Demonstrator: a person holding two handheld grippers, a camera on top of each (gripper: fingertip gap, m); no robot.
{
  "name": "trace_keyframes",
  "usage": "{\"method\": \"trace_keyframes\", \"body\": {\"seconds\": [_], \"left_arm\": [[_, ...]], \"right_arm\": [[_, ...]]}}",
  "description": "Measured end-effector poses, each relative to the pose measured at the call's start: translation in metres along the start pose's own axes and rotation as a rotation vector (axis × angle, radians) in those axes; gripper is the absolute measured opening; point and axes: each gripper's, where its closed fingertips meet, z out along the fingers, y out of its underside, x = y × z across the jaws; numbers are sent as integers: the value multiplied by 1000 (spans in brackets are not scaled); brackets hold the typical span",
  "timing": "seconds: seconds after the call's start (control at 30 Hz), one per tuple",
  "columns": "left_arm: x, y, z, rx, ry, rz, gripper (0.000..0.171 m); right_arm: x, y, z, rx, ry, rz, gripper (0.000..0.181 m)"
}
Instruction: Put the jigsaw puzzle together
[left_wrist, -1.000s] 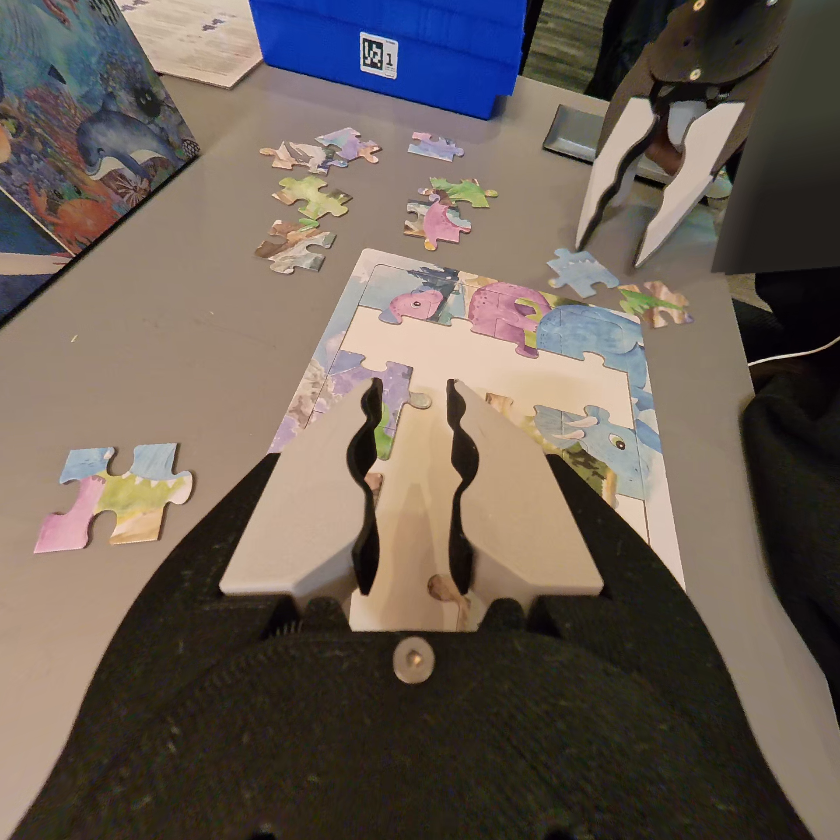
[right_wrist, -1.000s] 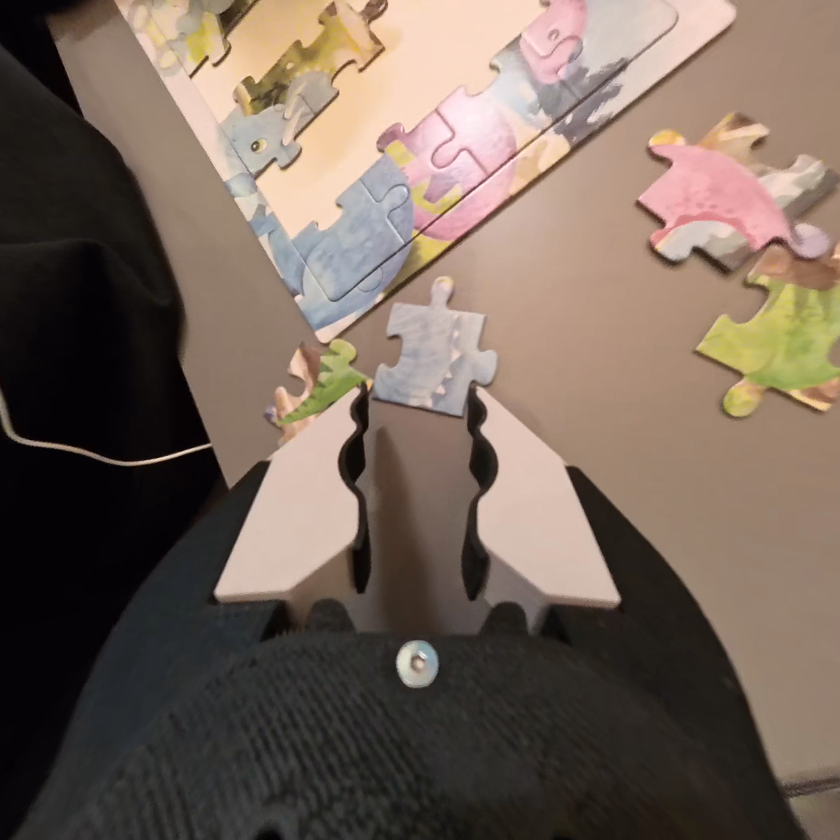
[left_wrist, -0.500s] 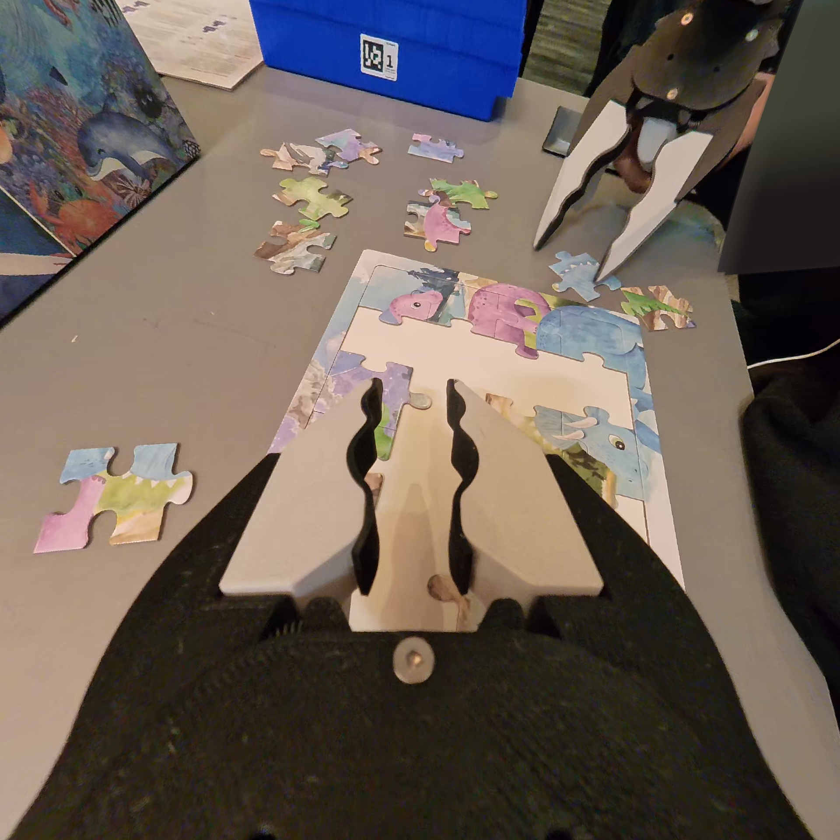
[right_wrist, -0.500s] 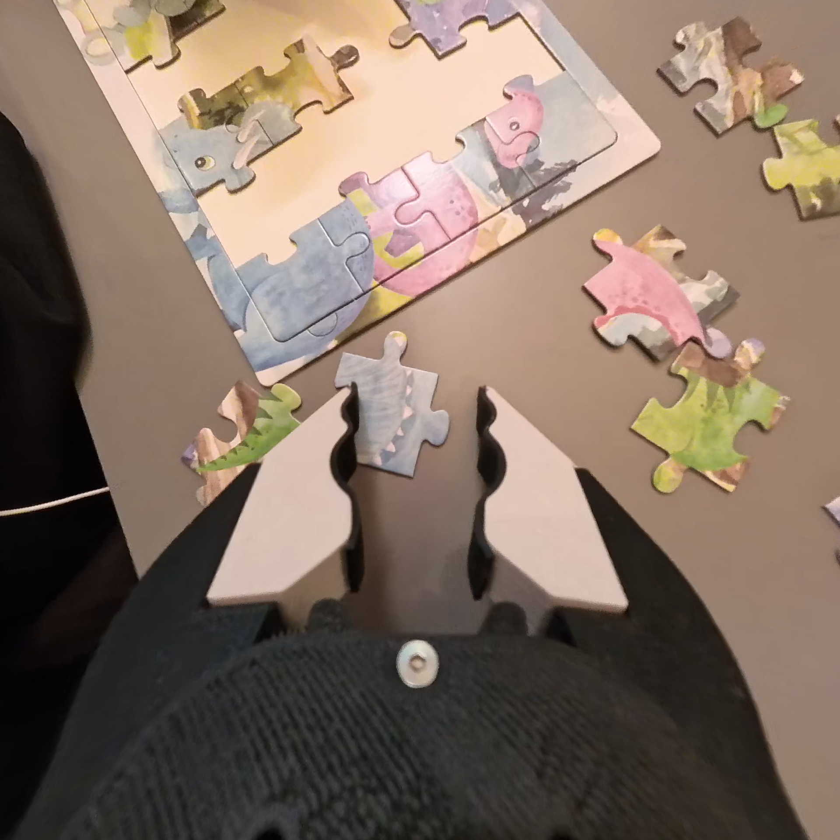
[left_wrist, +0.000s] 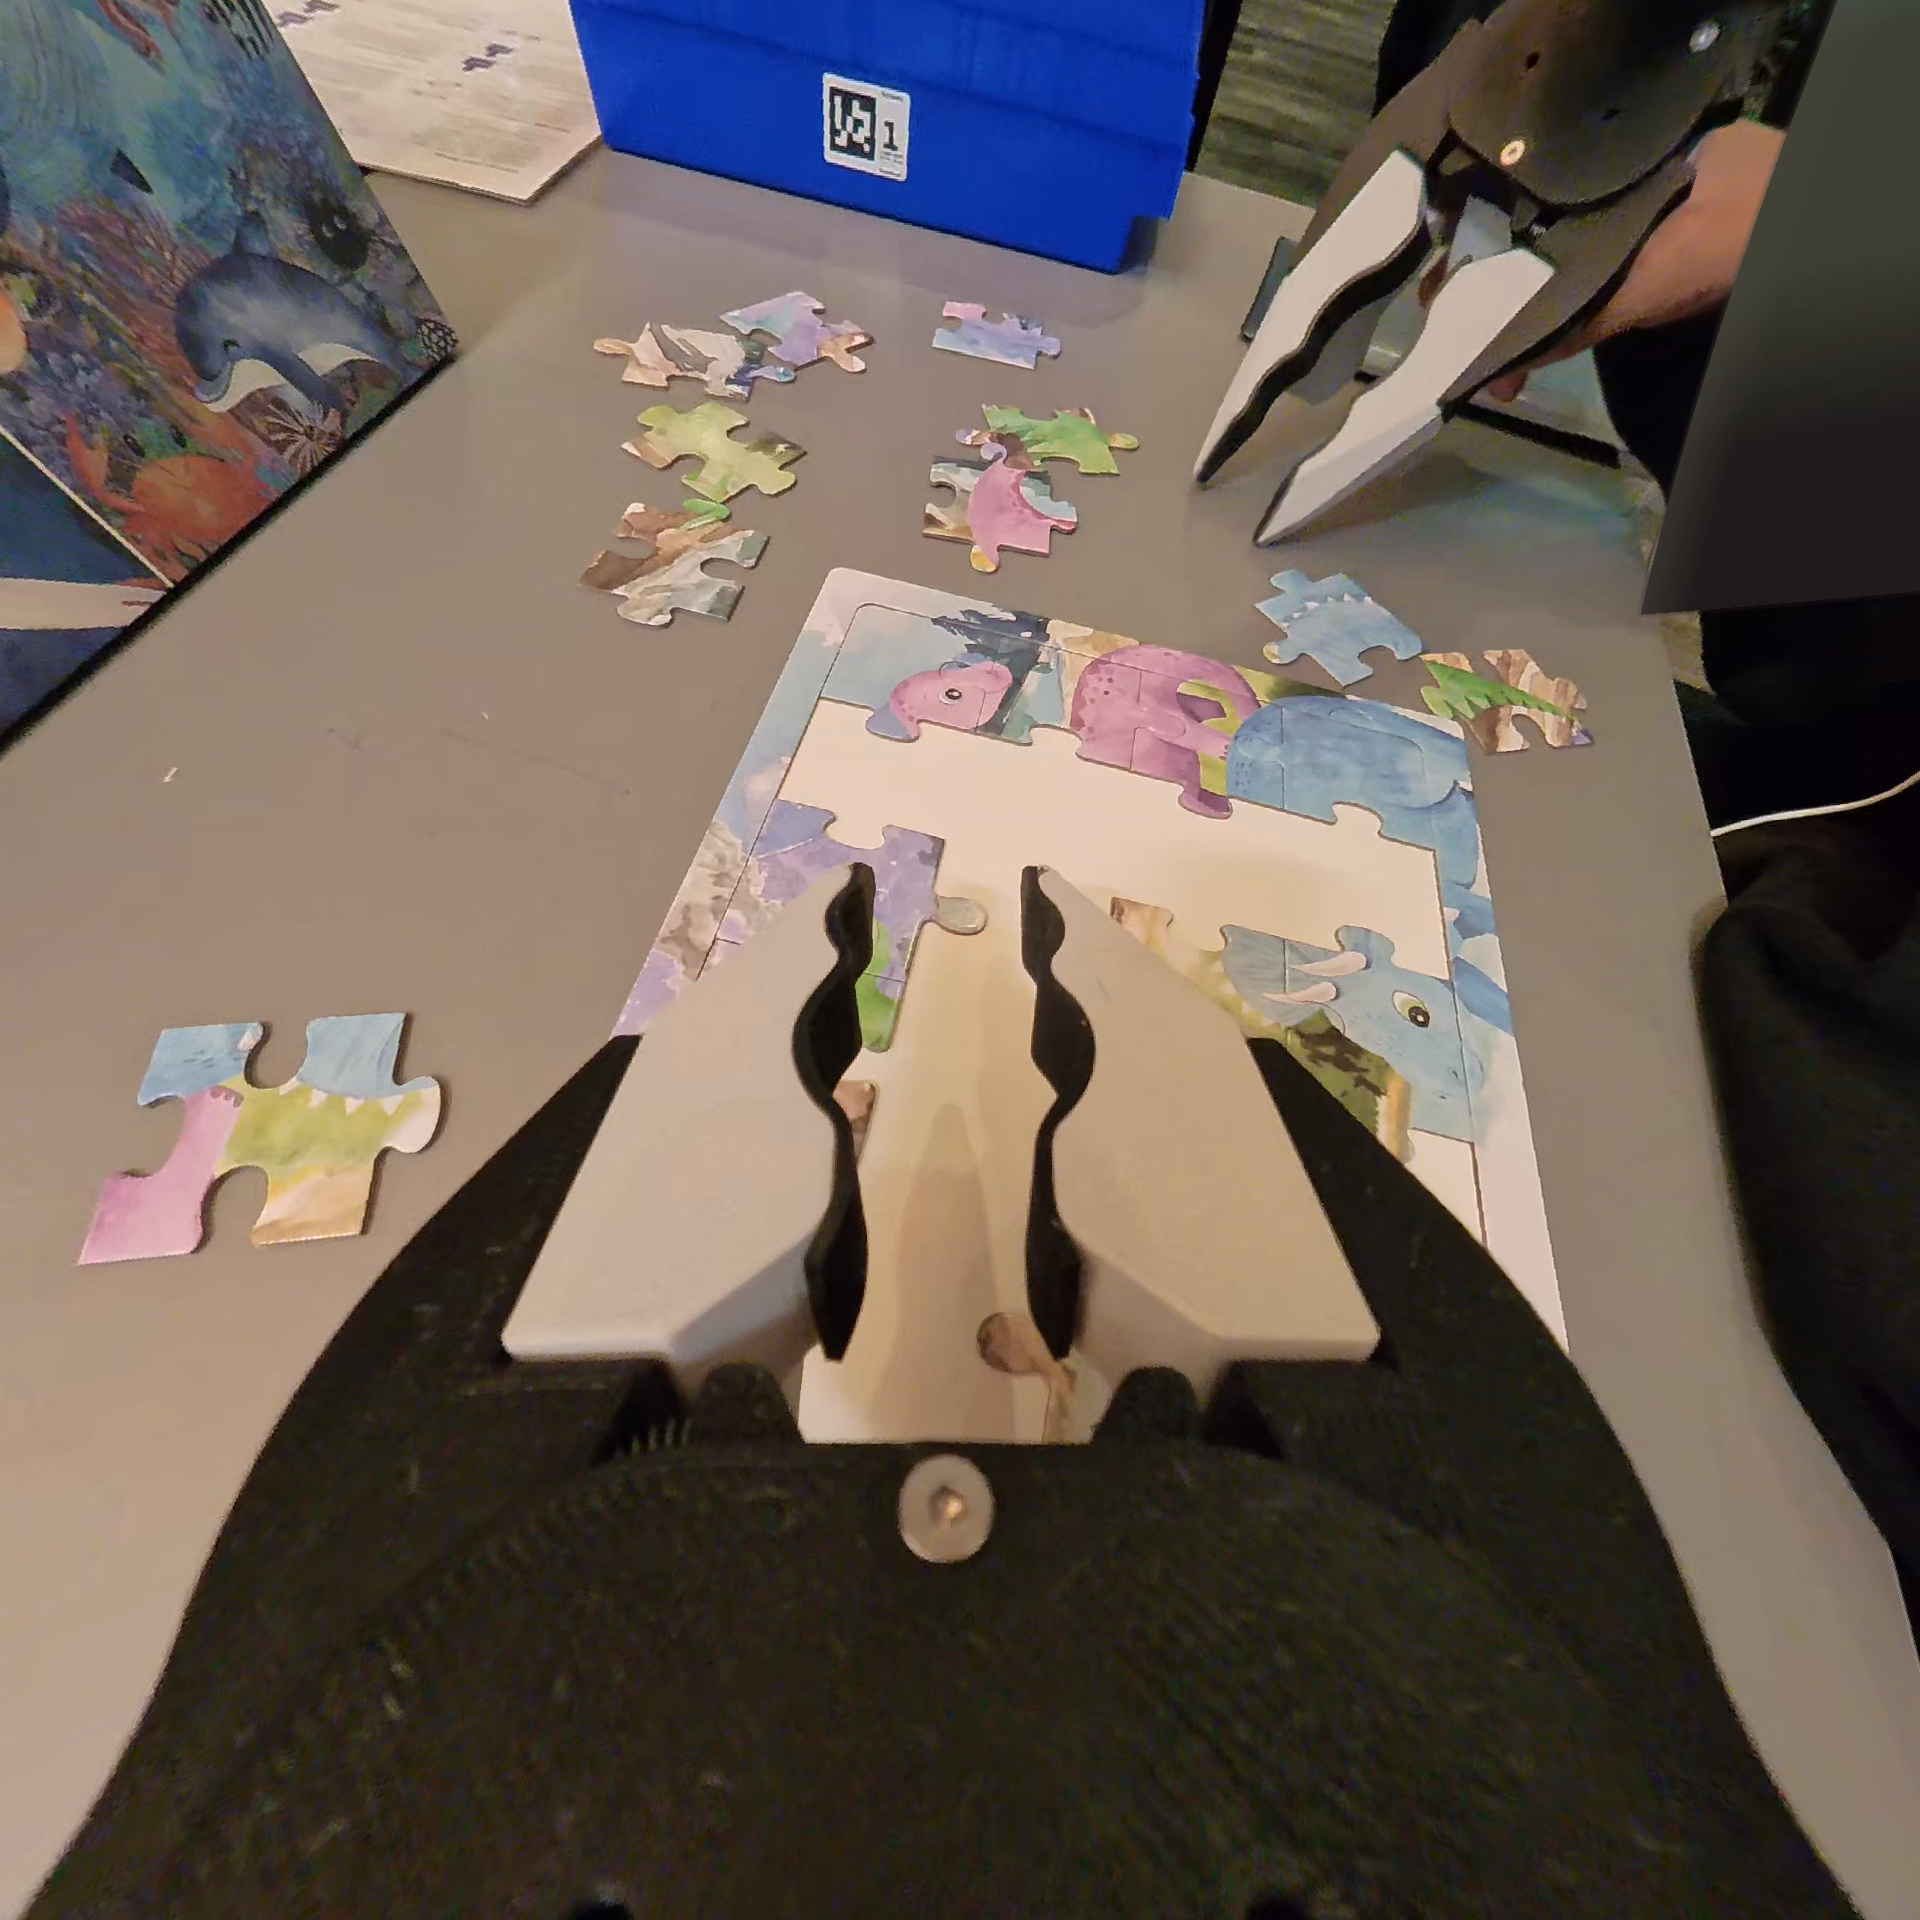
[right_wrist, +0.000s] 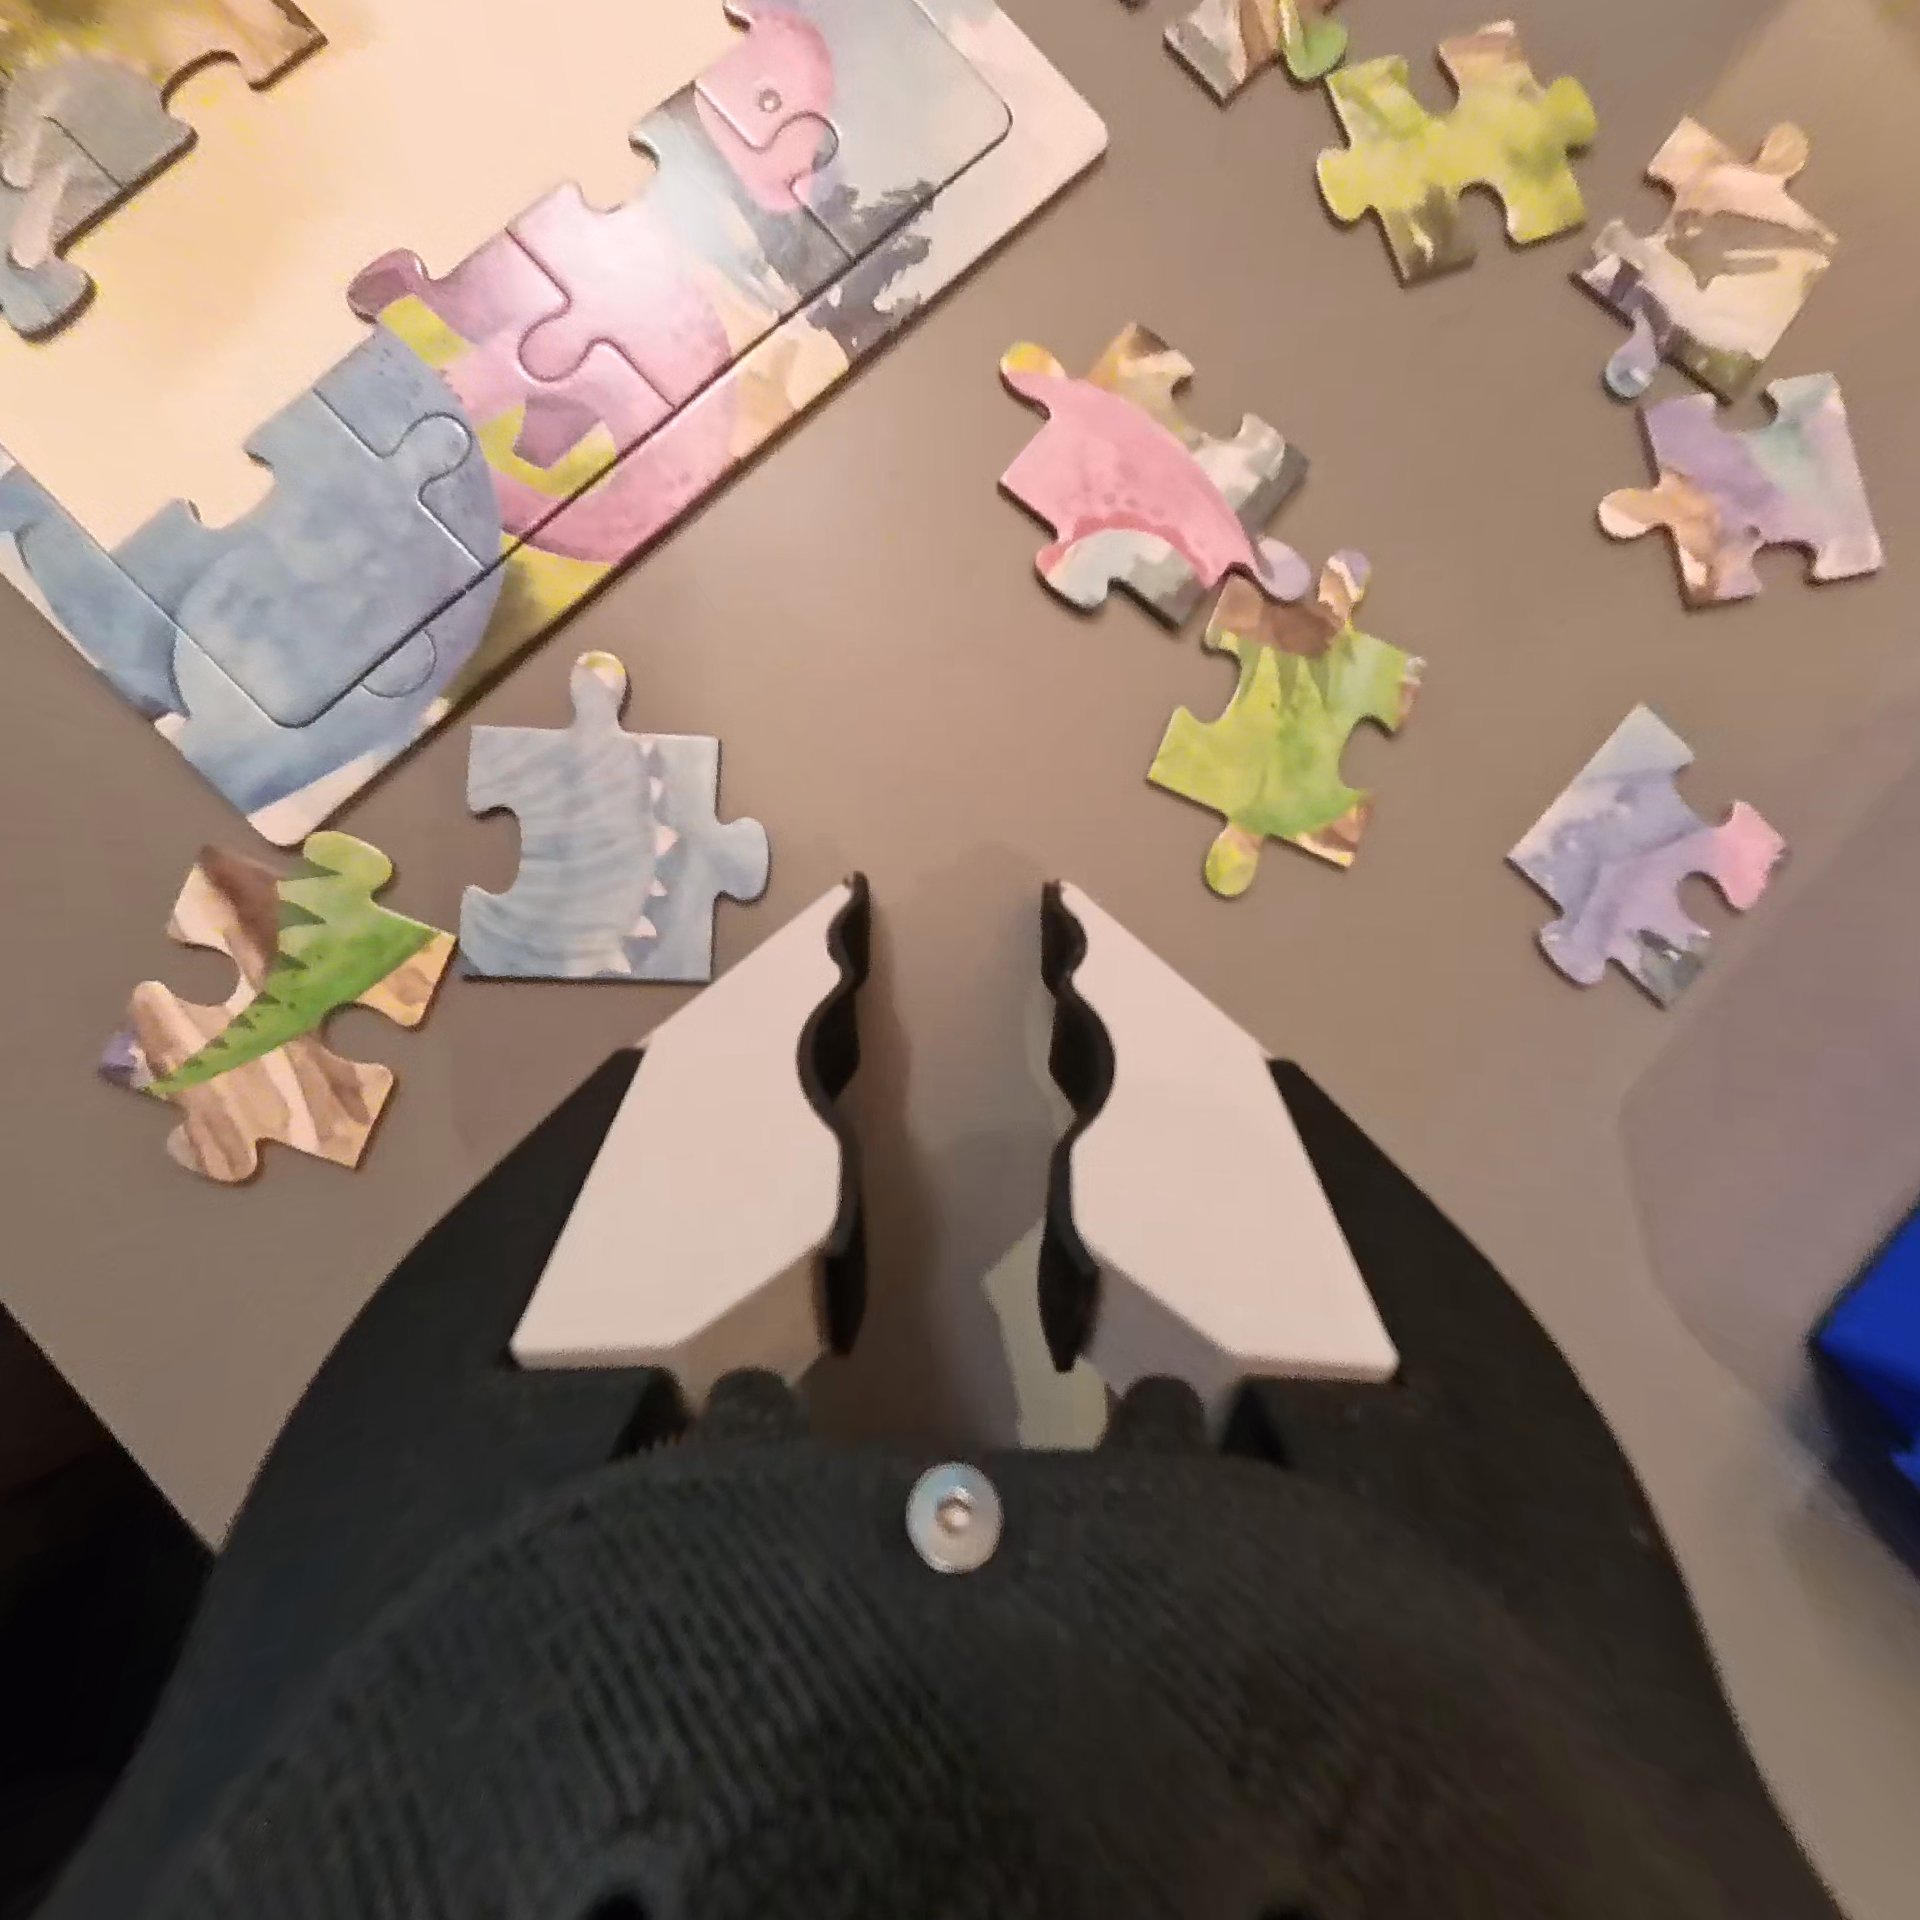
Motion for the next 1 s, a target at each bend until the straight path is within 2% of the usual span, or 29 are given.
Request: {"method": "trace_keyframes", "body": {"seconds": [0.3, 0.5, 0.53, 0.7, 0.87, 1.0], "left_arm": [[0, 0, 0, -2, -4, 8, 27], [0, 1, 1, -9, -12, 22, 26], [0, 1, 1, -9, -16, 25, 26], [-1, -1, -1, -3, -26, 37, 26], [1, -1, 0, -2, -24, 45, 25], [5, -2, 1, -6, -26, 68, 25]], "right_arm": [[-18, 17, -12, -77, -105, 55, 28], [-65, 12, -16, -108, -287, -22, 24], [-65, 12, -16, -115, -277, -36, 22], [-42, -8, -17, -20, -145, -108, 39], [-62, -14, -8, 10, -211, -228, 47], [-74, -19, 5, 27, -203, -268, 47]]}}
